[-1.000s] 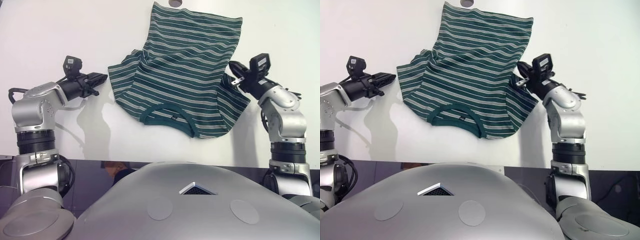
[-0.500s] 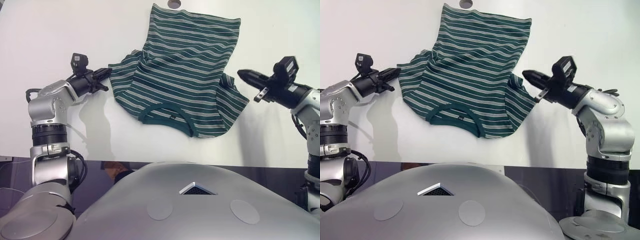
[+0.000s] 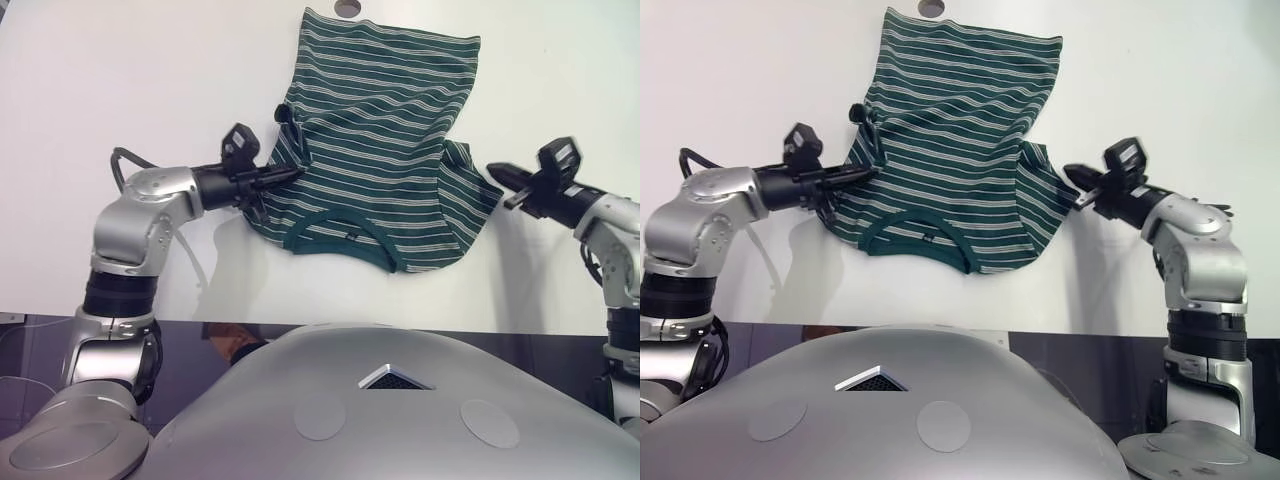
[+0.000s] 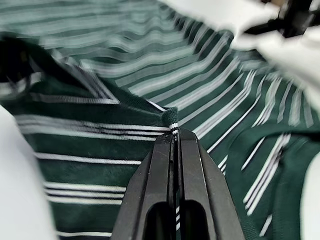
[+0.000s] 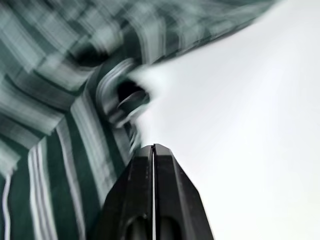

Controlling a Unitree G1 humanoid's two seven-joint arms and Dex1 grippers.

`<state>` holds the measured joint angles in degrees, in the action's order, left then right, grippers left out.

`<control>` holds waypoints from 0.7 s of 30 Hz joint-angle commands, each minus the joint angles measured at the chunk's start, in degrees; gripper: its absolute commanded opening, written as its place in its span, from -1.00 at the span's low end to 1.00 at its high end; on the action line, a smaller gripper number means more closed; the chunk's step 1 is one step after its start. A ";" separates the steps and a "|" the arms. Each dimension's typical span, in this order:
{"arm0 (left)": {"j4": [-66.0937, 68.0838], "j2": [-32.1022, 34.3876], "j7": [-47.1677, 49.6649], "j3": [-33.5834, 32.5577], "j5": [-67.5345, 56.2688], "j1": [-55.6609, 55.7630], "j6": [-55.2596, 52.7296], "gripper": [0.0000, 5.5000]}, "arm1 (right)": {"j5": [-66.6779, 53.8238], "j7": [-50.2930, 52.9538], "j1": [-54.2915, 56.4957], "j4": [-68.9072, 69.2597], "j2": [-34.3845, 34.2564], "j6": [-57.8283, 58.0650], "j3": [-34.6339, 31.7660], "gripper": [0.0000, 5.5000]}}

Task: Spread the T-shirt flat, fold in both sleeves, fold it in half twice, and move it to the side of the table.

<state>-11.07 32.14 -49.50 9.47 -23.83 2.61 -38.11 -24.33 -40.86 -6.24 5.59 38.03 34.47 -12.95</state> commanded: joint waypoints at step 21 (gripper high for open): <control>-13.31 13.84 -4.26 -4.35 -1.23 -6.36 -0.82 -0.65 | -6.00 -0.41 -11.24 3.66 3.38 9.19 -4.16 -0.35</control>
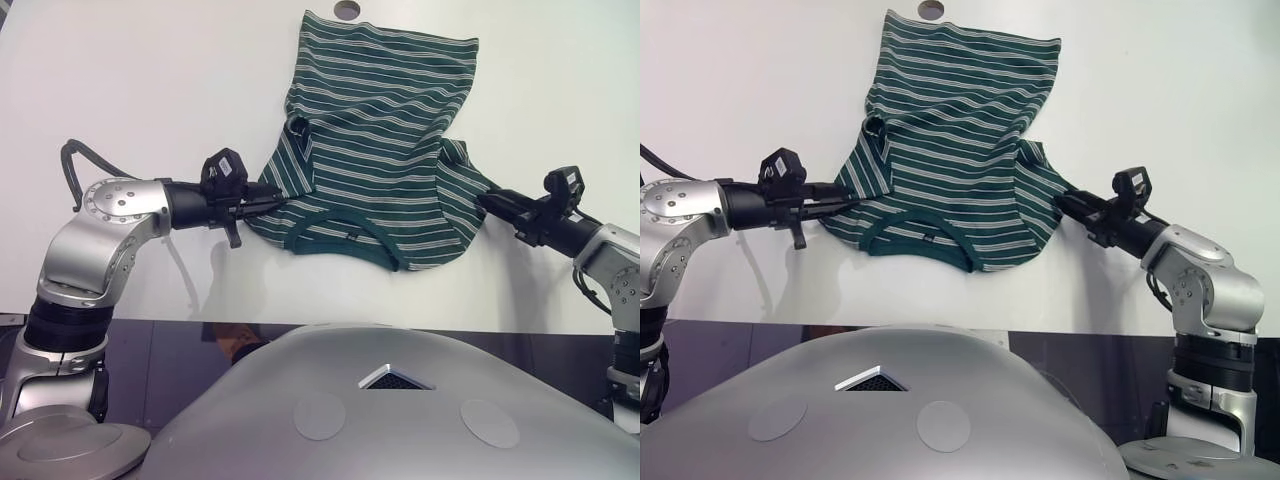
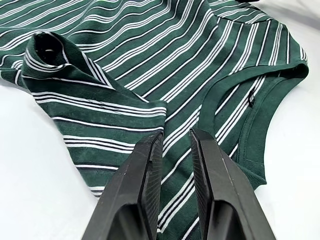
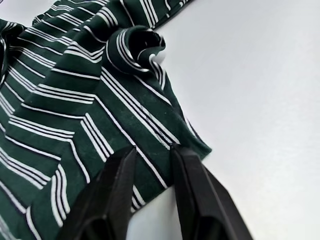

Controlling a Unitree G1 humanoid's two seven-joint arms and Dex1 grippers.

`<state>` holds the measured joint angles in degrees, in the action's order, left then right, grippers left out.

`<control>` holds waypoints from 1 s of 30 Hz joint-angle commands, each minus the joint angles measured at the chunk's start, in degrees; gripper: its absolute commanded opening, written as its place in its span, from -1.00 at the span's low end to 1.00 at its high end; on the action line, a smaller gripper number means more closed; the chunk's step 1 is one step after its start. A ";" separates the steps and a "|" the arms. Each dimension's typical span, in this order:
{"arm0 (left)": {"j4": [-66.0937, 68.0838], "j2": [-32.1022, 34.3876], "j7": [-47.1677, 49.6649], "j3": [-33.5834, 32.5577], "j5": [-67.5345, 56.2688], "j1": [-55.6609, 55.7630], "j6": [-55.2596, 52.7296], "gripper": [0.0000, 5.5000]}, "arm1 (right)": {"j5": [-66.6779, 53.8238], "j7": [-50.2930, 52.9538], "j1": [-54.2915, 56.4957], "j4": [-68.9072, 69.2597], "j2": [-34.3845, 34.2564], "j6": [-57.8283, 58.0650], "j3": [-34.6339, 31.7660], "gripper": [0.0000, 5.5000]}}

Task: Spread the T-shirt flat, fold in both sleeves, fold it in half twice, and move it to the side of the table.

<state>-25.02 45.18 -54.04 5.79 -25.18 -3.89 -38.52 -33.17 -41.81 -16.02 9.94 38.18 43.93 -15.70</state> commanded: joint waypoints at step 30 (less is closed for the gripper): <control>14.87 -4.64 1.09 1.59 3.28 6.08 4.92 -0.65 | 3.00 -5.02 9.23 8.63 6.20 -0.74 6.50 -0.99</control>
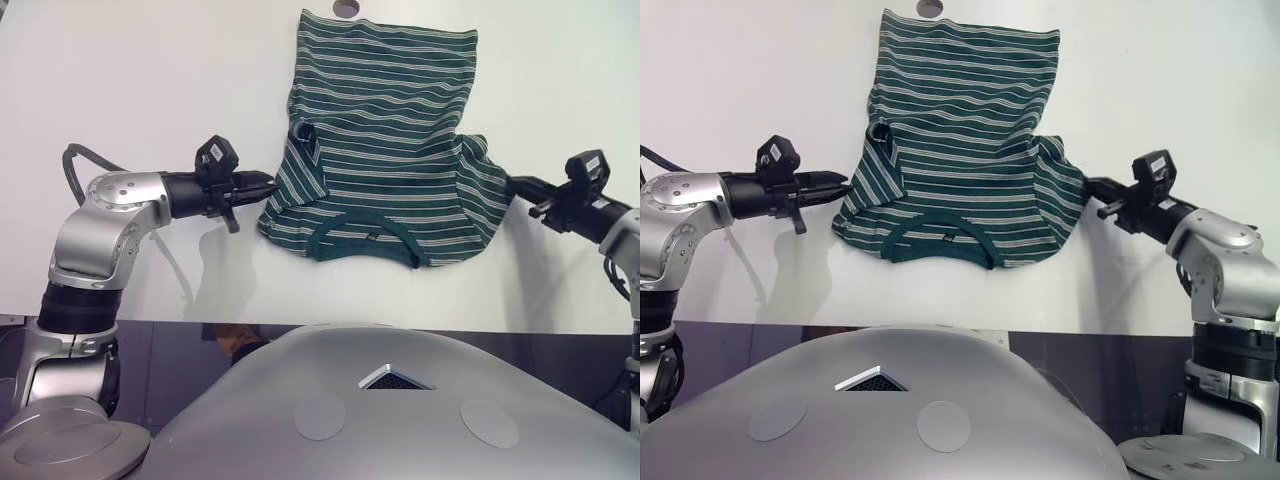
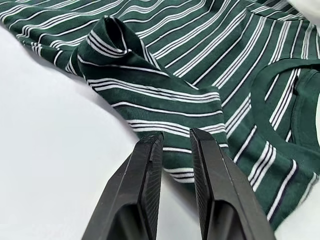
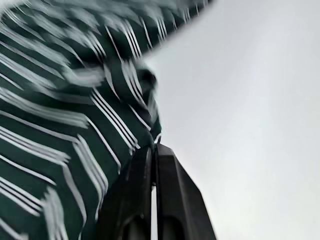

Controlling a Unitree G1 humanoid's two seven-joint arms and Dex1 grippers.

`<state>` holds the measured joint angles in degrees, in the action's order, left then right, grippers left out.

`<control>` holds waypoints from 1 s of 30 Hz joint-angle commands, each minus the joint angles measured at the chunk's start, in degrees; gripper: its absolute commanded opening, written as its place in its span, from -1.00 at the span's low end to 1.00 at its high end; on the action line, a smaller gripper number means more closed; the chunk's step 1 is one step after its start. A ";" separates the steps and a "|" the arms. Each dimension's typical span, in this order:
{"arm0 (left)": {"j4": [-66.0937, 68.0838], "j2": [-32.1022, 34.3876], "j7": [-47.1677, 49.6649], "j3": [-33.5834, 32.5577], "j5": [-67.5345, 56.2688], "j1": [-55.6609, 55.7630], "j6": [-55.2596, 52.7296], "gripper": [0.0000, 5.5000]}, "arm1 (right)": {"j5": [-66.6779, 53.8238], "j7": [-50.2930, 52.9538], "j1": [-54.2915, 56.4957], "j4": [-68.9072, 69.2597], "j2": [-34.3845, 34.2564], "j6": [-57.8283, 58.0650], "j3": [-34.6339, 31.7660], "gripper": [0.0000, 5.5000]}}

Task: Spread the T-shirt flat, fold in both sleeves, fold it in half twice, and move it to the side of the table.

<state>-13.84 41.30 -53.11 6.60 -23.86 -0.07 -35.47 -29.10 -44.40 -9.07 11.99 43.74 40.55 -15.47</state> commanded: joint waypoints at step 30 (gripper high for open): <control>29.05 7.35 5.56 13.56 44.21 6.40 79.93 -0.13 | 37.59 -7.00 -6.74 -6.84 12.46 -65.80 24.71 -0.45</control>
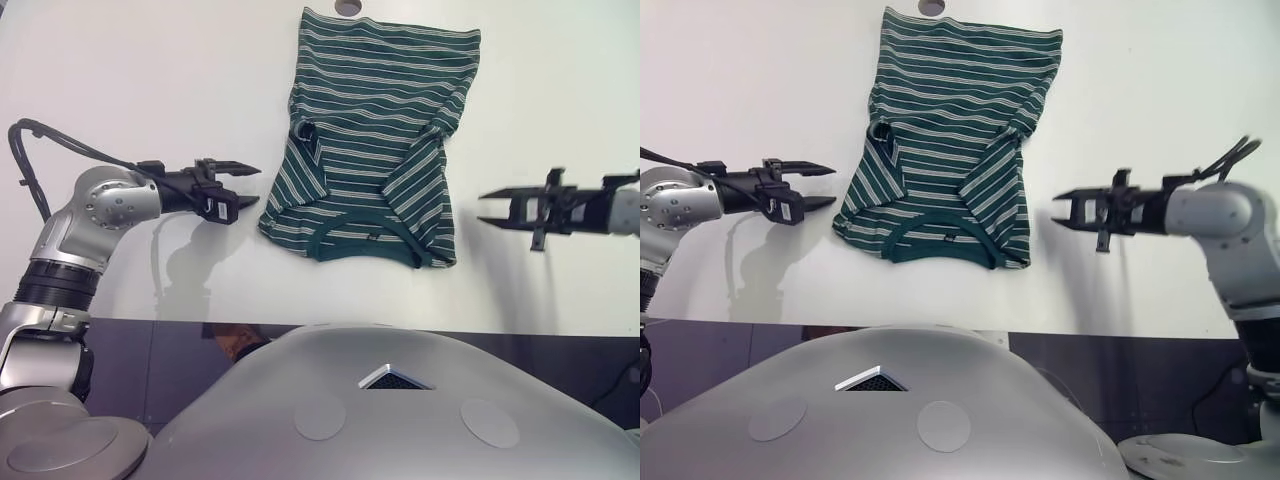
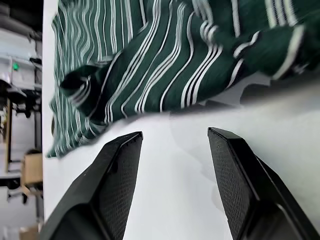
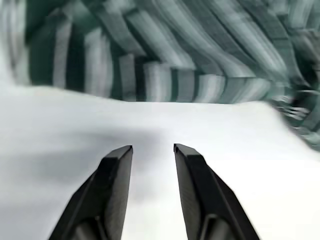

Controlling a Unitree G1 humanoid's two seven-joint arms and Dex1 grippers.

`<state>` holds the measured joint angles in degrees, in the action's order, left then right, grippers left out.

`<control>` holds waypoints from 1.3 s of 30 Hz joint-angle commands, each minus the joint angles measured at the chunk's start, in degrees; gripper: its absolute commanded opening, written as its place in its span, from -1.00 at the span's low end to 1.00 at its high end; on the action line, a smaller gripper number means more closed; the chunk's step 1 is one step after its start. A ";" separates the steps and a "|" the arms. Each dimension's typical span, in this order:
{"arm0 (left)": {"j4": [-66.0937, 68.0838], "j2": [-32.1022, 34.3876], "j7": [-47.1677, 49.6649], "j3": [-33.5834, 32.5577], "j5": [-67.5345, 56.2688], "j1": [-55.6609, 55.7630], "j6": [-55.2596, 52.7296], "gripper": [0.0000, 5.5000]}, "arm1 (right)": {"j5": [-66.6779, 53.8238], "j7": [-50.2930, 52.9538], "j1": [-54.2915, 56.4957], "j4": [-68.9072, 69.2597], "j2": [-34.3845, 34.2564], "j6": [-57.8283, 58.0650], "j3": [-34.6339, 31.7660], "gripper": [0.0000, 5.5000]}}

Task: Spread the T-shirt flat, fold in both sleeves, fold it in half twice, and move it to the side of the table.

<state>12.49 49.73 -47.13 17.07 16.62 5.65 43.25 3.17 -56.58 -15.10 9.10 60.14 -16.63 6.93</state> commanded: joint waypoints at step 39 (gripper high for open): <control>-10.79 6.22 -24.83 -1.25 -22.42 6.14 -38.44 -0.73 | -46.26 -11.49 12.58 2.54 -6.92 57.49 -4.66 -1.00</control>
<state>4.19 51.36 -71.78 15.64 -11.05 17.38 -3.67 -44.43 -66.95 -1.11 10.25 51.26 40.97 2.80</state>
